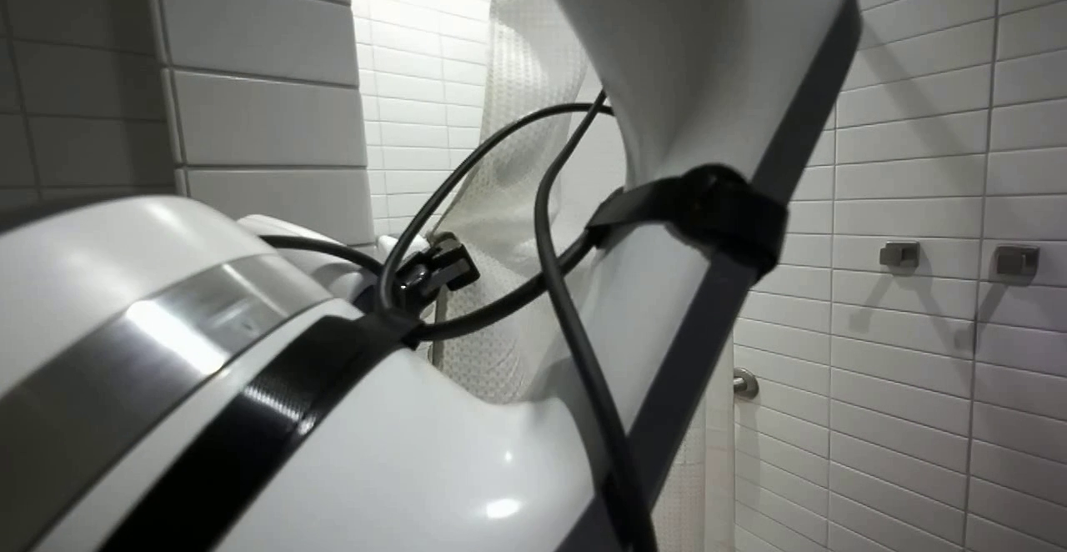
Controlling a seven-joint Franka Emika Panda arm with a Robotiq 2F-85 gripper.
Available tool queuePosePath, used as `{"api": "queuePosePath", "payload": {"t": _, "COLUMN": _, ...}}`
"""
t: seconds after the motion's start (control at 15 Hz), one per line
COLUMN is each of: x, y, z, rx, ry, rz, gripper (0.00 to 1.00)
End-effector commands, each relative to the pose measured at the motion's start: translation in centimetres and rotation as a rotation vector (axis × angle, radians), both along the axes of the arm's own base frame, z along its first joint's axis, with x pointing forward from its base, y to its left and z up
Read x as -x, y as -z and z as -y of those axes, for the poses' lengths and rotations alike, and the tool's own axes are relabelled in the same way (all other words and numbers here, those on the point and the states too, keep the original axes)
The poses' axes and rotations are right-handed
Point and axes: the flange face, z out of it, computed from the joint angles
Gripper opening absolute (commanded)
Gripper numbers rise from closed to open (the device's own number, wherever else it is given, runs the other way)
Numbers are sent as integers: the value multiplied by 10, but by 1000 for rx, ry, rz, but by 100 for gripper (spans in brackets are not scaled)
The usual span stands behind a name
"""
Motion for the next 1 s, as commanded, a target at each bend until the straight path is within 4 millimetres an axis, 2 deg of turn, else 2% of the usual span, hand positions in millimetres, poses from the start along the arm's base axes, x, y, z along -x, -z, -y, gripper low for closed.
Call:
{"api": "queuePosePath", "payload": {"t": 0.0, "x": -4, "y": 0, "z": -9, "rx": 20, "ry": 4, "rz": 40, "gripper": 1}}
{"api": "queuePosePath", "payload": {"t": 0.93, "x": -17, "y": -8, "z": -28, "rx": -1, "ry": 20, "rz": 69, "gripper": 1}}
